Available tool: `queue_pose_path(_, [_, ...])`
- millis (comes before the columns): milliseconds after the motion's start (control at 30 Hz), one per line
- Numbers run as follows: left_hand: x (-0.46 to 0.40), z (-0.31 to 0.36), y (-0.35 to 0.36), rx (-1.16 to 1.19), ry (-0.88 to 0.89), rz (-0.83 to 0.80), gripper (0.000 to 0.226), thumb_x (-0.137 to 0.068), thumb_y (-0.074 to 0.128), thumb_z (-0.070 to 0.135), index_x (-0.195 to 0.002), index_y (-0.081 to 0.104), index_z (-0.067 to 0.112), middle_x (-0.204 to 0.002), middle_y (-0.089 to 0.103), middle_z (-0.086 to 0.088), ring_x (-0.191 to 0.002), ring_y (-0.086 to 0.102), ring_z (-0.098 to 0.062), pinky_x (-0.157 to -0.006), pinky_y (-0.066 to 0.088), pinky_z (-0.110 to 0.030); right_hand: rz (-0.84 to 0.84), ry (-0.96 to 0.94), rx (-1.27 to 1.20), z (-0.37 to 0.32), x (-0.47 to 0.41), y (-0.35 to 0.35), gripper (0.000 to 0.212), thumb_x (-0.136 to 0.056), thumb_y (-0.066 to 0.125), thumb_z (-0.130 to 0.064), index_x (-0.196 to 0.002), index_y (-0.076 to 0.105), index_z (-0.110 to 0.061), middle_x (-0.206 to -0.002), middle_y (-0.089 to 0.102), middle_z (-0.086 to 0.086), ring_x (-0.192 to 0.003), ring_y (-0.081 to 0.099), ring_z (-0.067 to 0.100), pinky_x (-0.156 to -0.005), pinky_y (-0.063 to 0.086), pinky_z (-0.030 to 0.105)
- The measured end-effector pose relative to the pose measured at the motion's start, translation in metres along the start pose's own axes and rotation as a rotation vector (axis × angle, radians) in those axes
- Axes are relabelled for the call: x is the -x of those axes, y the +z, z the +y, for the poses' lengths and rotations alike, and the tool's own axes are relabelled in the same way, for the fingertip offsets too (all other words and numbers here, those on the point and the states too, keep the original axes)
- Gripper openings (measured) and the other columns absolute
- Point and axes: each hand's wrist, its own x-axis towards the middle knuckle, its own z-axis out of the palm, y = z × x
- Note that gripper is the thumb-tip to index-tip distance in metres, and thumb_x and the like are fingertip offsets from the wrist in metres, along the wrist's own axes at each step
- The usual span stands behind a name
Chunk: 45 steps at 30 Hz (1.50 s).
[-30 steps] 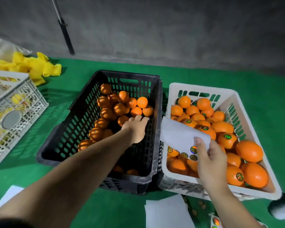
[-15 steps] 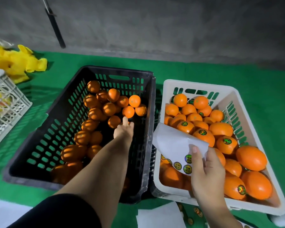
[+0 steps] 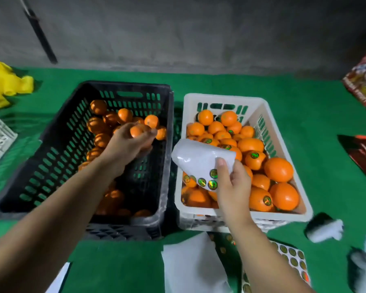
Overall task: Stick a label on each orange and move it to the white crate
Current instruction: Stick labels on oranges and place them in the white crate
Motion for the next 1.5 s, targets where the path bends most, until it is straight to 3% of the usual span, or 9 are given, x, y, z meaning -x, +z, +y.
queue_pose_path(133, [0.116,0.01,0.029,0.258,0.009,-0.145,0.065,-0.063,0.089,0.071,-0.116,0.076,0.034,-0.116,0.079,0.012,-0.109,0.074,-0.005,-0.089,0.056,-0.023,0.113,0.146,-0.386,-0.027,0.019,-0.002,0.024,-0.11,0.054,-0.035,-0.119,0.069,-0.018,-0.102,0.077,-0.007,-0.092,0.073,0.011,-0.074,0.061,0.033])
queue_pose_path(233, [0.174,0.007,0.059,0.503,-0.08,-0.235,0.045,-0.055,0.094,0.049,-0.097,0.084,0.038,-0.108,0.081,0.008,-0.102,0.076,-0.006,-0.087,0.055,-0.023,0.026,0.186,-0.548,-0.054,0.039,-0.003,0.03,-0.107,0.053,-0.037,-0.13,0.069,-0.028,-0.127,0.075,0.002,-0.119,0.071,0.024,-0.096,0.058,0.041])
queue_pose_path(400, [0.2,0.014,0.076,0.789,-0.039,-0.235,0.071,-0.055,0.102,0.032,-0.114,0.068,0.01,-0.128,0.07,-0.022,-0.125,0.067,-0.037,-0.107,0.056,-0.048,-0.139,0.061,-0.396,-0.094,0.056,-0.013,0.023,-0.104,0.062,-0.018,-0.126,0.062,-0.025,-0.11,0.078,0.004,-0.1,0.075,0.018,-0.078,0.059,0.027])
queue_pose_path(533, [0.2,0.011,0.074,0.731,0.046,-0.176,0.074,-0.053,0.103,0.041,-0.114,0.07,0.015,-0.122,0.068,-0.021,-0.126,0.061,-0.045,-0.116,0.047,-0.053,0.031,-0.231,0.056,-0.109,0.067,-0.026,0.048,-0.095,0.078,-0.02,-0.126,0.043,-0.033,-0.117,0.051,0.001,-0.111,0.059,0.014,-0.089,0.051,0.029])
queue_pose_path(667, [0.207,0.013,0.068,0.625,0.186,-0.233,0.057,-0.062,0.099,0.043,-0.109,0.073,0.024,-0.111,0.073,-0.01,-0.111,0.071,-0.029,-0.101,0.059,-0.043,-0.089,-0.455,0.452,-0.122,0.076,-0.041,0.024,-0.095,0.065,-0.054,-0.105,0.075,-0.034,-0.112,0.059,-0.009,-0.11,0.053,0.021,-0.097,0.041,0.044])
queue_pose_path(767, [0.212,0.009,0.064,0.47,0.237,-0.225,0.047,-0.065,0.095,0.039,-0.108,0.075,0.031,-0.108,0.075,0.002,-0.104,0.073,-0.02,-0.086,0.06,-0.028,-0.205,-0.474,0.427,-0.125,0.076,-0.047,0.023,-0.095,0.066,-0.047,-0.094,0.08,-0.029,-0.096,0.069,-0.016,-0.093,0.063,0.018,-0.084,0.047,0.055])
queue_pose_path(1067, [0.218,0.007,0.058,0.231,0.317,-0.23,0.058,-0.072,0.087,0.039,-0.126,0.07,0.027,-0.112,0.07,0.004,-0.095,0.072,-0.016,-0.074,0.059,-0.028,-0.336,-0.478,0.378,-0.123,0.079,-0.061,0.033,-0.105,0.053,-0.028,-0.081,0.071,-0.012,-0.082,0.061,-0.006,-0.078,0.059,0.013,-0.067,0.047,0.038])
queue_pose_path(1267, [0.22,0.01,0.058,0.304,0.266,-0.202,0.082,-0.061,0.089,0.074,-0.128,0.069,0.033,-0.122,0.071,-0.003,-0.113,0.07,-0.032,-0.099,0.058,-0.049,-0.057,-0.473,0.309,-0.136,0.078,-0.076,0.017,-0.1,0.063,-0.017,-0.087,0.074,-0.016,-0.078,0.062,-0.007,-0.069,0.055,0.011,-0.06,0.041,0.029])
queue_pose_path(1500, [0.223,0.008,0.064,0.466,0.183,-0.281,0.087,-0.059,0.093,0.067,-0.135,0.069,0.031,-0.13,0.072,-0.01,-0.127,0.068,-0.028,-0.098,0.057,-0.034,-0.222,-0.79,0.347,-0.141,0.11,-0.055,0.014,-0.098,0.07,-0.008,-0.11,0.076,-0.004,-0.113,0.066,0.005,-0.111,0.062,0.006,-0.094,0.047,0.019])
